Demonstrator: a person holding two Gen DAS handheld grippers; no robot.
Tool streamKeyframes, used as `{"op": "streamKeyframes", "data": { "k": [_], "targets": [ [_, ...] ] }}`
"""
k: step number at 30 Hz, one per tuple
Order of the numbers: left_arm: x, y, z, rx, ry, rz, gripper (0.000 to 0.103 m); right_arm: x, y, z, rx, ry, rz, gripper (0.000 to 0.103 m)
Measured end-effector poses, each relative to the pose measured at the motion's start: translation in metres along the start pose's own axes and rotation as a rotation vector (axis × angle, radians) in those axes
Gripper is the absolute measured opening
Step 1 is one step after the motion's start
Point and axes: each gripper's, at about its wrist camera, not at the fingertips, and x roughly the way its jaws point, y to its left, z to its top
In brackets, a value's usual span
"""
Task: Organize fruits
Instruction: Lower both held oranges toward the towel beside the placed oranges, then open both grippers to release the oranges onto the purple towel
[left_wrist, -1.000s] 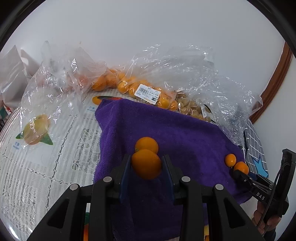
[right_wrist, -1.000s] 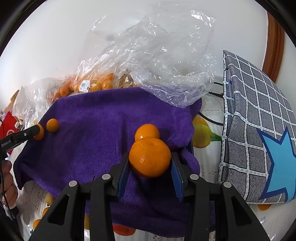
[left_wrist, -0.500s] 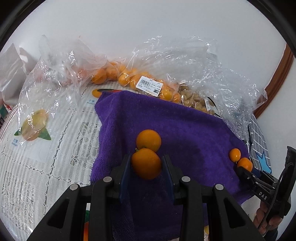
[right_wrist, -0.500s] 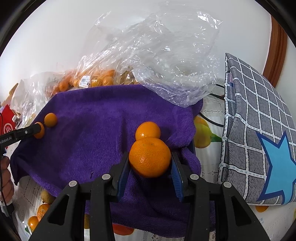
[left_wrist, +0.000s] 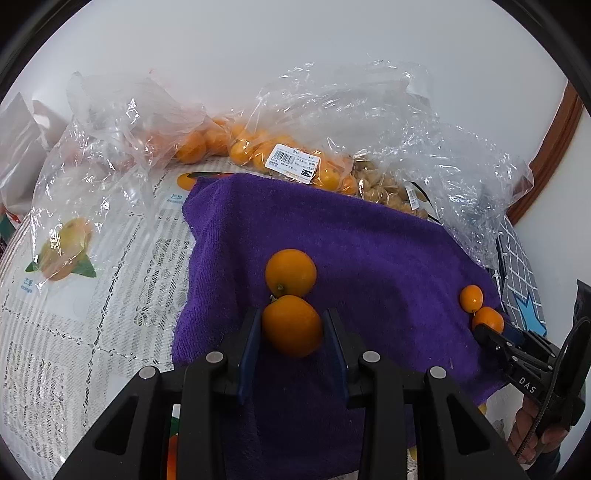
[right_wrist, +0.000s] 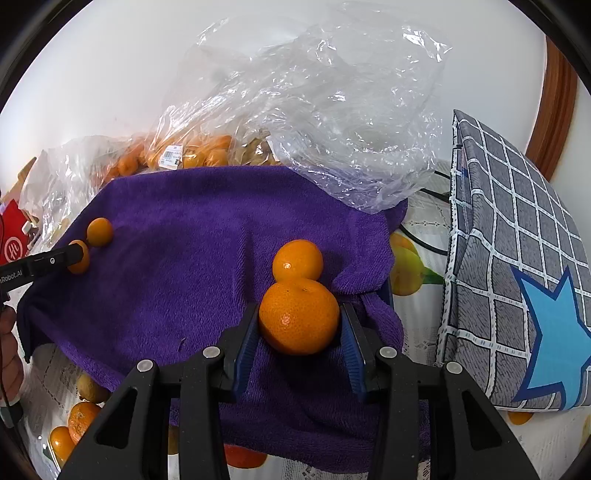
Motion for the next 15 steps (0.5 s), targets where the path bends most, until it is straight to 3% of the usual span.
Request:
{"op": "streamKeyframes", "data": {
  "k": [9,15],
  "targets": [
    [0.0003,-0.0007,0.0002,0.001,0.002,0.001,0.033,-0.0009,0.0003,-0.0002,0.001,-0.002,0.004,0.045],
    [0.0003,0.0000,0.0000,0.000,0.000,-0.006,0.034,-0.0035,0.0022,-0.0009,0.003,-0.012,0.004,0.053]
  ]
}}
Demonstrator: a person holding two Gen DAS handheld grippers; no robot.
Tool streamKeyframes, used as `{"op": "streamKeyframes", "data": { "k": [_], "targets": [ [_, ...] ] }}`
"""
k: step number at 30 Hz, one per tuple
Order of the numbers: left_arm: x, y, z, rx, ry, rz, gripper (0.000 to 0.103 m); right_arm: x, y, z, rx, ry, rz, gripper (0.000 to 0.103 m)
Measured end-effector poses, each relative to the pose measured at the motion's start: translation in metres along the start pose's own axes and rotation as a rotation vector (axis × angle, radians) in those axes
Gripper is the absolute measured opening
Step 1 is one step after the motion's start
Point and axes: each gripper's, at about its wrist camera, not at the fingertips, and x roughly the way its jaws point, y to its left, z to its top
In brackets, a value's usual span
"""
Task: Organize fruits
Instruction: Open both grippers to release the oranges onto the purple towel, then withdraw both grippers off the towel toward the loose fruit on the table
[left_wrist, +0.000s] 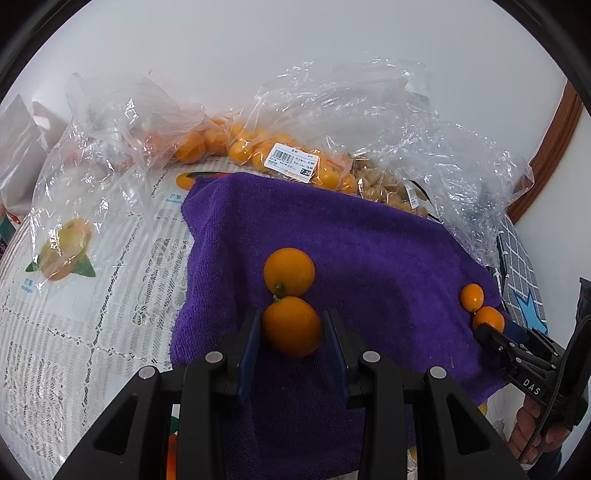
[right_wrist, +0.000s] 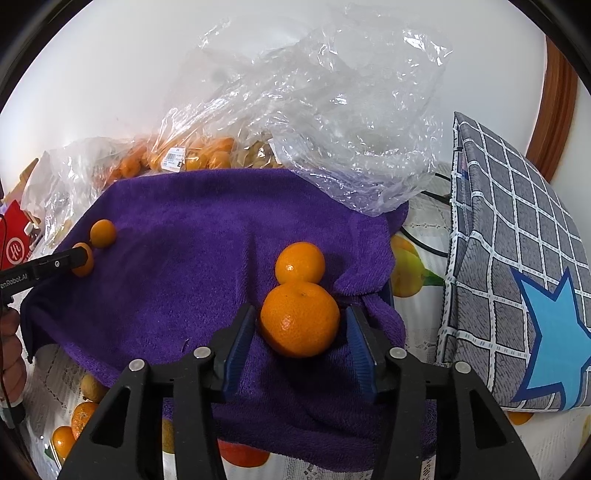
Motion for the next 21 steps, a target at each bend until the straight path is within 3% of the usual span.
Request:
{"op": "streamKeyframes", "data": {
  "k": [9,21],
  "targets": [
    [-0.008,0.004,0.001,-0.036,-0.036,-0.070,0.047,-0.007,0.000,0.001,0.017,-0.021,0.007,0.057],
    [-0.018,-0.002,-0.001,-0.009,-0.087,-0.090,0.052,-0.017,-0.004,0.002,0.054,-0.072,0.030,0.058]
  ]
}}
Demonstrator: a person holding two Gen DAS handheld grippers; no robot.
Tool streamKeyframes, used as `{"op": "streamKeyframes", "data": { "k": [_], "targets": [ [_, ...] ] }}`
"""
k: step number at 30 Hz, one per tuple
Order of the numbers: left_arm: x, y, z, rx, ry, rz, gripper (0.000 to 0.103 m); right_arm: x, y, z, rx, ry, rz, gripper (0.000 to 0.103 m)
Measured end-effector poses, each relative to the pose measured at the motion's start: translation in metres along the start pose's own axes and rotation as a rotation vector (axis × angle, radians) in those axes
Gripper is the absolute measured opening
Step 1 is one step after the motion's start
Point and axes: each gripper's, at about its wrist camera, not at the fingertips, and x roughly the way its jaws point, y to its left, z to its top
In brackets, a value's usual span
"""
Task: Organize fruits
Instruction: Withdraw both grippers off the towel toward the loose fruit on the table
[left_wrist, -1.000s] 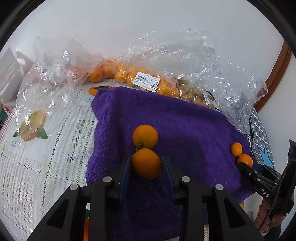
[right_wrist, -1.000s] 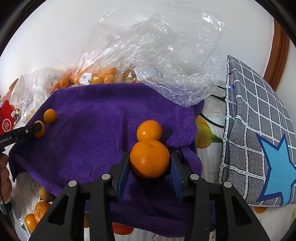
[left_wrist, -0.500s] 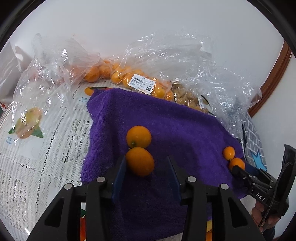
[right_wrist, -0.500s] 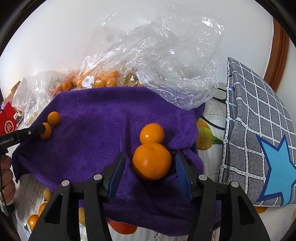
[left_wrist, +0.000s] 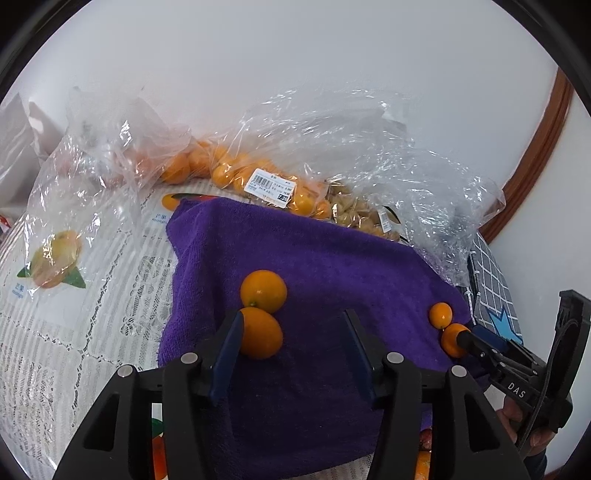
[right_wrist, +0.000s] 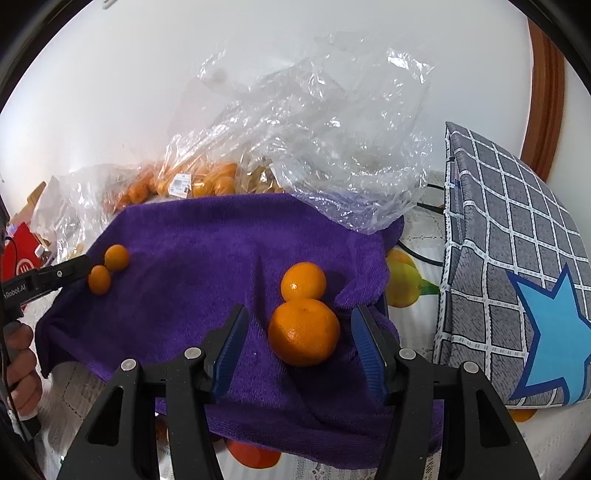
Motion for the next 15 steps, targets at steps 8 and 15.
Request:
{"op": "streamKeyframes", "data": {
  "k": [8,15],
  "targets": [
    [-0.008,-0.011,-0.002,0.043,-0.045,-0.013,0.055,-0.008,-0.001,0.000,0.001,-0.031,-0.012,0.058],
    [-0.011,-0.013,-0.004,0.058,-0.053,-0.058,0.055,-0.015,-0.003,0.002,0.013,-0.054,-0.018,0.058]
  ]
}}
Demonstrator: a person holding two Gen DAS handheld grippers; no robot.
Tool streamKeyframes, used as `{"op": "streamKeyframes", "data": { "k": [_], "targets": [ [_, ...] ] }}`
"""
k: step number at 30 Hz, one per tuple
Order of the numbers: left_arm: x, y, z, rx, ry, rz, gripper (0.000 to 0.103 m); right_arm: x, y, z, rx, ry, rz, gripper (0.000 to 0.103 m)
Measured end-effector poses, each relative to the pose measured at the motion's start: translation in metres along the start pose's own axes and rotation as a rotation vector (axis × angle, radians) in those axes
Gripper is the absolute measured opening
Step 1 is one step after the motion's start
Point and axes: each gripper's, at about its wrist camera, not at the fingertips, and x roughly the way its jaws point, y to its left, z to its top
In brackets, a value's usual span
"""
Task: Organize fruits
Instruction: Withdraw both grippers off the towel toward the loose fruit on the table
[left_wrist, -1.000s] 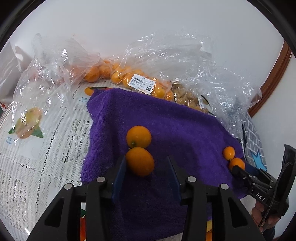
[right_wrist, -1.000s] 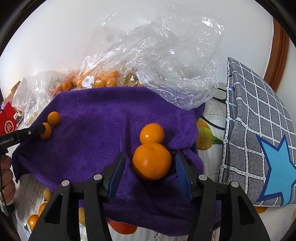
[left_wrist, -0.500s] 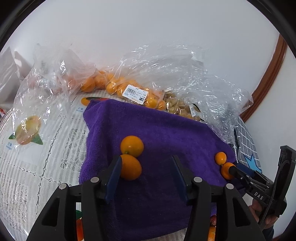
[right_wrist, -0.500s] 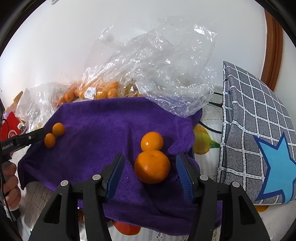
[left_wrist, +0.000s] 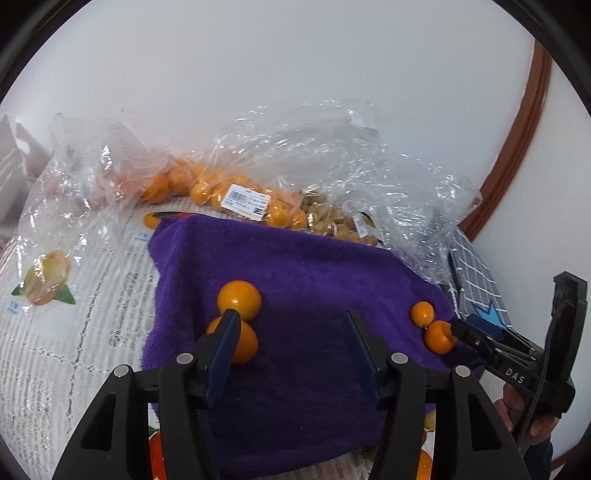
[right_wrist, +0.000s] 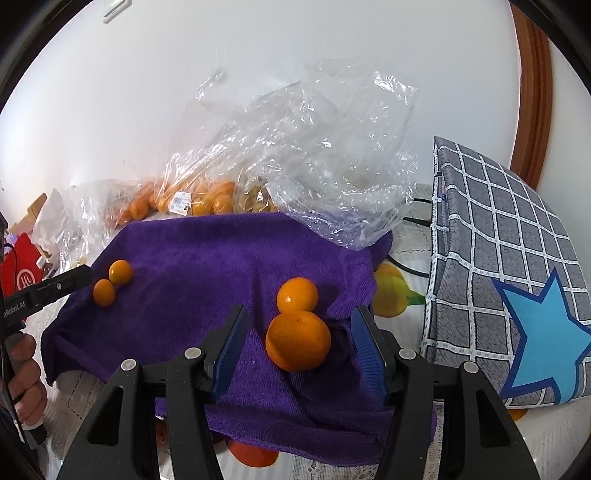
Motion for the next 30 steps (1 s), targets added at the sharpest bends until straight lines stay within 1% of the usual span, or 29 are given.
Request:
{"op": "streamKeyframes", "data": {
  "k": [5,7,10,14,17,21,25,30],
  "targets": [
    [-0.003,-0.005,0.000,0.026,-0.020,-0.004,0.055,-0.002,0.005,0.001,-0.026,0.001,-0.021,0.058],
    [-0.004,-0.006,0.000,0.027,-0.024,-0.004,0.055,-0.005,0.005,0.001,-0.025,-0.005,-0.011,0.058],
    [-0.003,-0.006,0.001,0.020,-0.013,0.005,0.055,-0.012,0.009,0.001,-0.025,-0.027,-0.001,0.057],
    [-0.003,-0.004,0.002,0.003,-0.004,0.012,0.055,-0.025,0.014,0.002,-0.044,-0.058,-0.008,0.057],
    [-0.005,-0.006,0.002,0.007,-0.009,0.011,0.055,-0.035,0.016,-0.001,-0.046,-0.051,-0.032,0.057],
    [-0.008,-0.010,0.001,0.013,-0.014,-0.004,0.055,-0.048,0.020,-0.010,-0.053,-0.029,-0.033,0.057],
    [-0.011,-0.014,-0.002,0.026,-0.029,-0.016,0.055,-0.065,0.027,-0.026,-0.083,-0.009,-0.054,0.057],
    [-0.018,-0.011,-0.007,0.003,-0.037,-0.033,0.055,-0.074,0.031,-0.045,-0.077,0.030,-0.053,0.057]
  ]
}}
